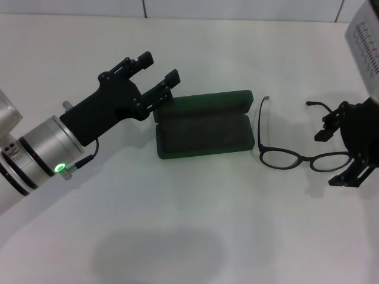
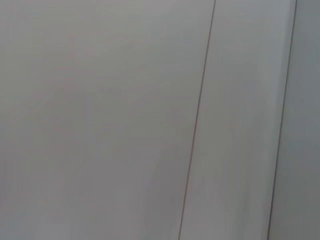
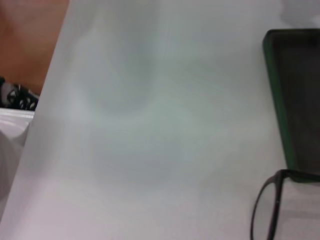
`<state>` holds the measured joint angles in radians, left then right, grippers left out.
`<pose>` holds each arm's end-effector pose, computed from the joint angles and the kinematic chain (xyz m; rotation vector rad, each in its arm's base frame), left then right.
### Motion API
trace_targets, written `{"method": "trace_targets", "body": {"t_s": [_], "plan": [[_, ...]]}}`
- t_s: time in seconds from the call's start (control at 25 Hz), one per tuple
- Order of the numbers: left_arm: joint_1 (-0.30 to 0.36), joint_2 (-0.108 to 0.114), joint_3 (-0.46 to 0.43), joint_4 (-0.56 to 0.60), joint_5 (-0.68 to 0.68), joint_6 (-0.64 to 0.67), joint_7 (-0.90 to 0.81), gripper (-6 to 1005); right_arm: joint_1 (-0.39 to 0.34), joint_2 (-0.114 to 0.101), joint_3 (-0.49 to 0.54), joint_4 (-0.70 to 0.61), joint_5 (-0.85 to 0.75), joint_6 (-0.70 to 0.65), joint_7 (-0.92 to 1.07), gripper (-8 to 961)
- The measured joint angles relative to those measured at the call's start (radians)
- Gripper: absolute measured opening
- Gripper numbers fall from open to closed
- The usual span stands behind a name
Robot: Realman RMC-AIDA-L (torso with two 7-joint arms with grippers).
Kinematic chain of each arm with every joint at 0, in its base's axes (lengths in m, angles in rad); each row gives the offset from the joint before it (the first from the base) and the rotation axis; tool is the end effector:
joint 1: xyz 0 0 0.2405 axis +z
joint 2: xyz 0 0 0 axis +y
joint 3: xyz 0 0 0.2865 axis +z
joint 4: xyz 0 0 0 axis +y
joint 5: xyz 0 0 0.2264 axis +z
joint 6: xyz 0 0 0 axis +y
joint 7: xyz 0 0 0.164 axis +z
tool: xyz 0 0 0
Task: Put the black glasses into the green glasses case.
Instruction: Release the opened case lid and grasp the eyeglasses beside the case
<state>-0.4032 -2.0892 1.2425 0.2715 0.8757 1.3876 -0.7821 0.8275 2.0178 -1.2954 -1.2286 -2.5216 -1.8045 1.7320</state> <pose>-0.2972 0.3433 -0.0648 -2.1656 -0.5269 -1.1023 0.1592 0.4009 -0.0111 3.0305 0.2546 0.7045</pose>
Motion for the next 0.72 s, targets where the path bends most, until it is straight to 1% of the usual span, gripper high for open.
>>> {"method": "trace_targets", "body": {"t_s": [0.24,0.32,0.44,0.52,0.56,0.72], "plan": [[-0.007,0.003,0.000,-0.001,-0.001,-0.006,0.001,727,-0.006,0.006,-0.112,0.022,0.002,0.078,0.028,868],[-0.008,0.003,0.000,-0.001,-0.001,-0.008,0.001,727,-0.007,0.006,-0.142,0.034,0.000,0.106,0.042,777],[-0.008,0.003,0.000,-0.001,-0.001,-0.017,0.001,726,-0.007,0.008,-0.163,0.043,-0.002,0.123,0.047,669],[-0.009,0.003,0.000,-0.001,-0.002,-0.020,0.002,726,-0.007,0.008,-0.210,0.052,-0.009,0.164,0.066,597],[-0.009,0.003,0.000,-0.002,-0.002,-0.023,0.002,725,-0.007,0.008,-0.217,0.052,-0.009,0.170,0.069,561],[-0.012,0.003,0.000,-0.002,-0.001,-0.037,0.002,724,-0.006,0.008,-0.247,0.061,-0.012,0.208,0.079,544]]}}
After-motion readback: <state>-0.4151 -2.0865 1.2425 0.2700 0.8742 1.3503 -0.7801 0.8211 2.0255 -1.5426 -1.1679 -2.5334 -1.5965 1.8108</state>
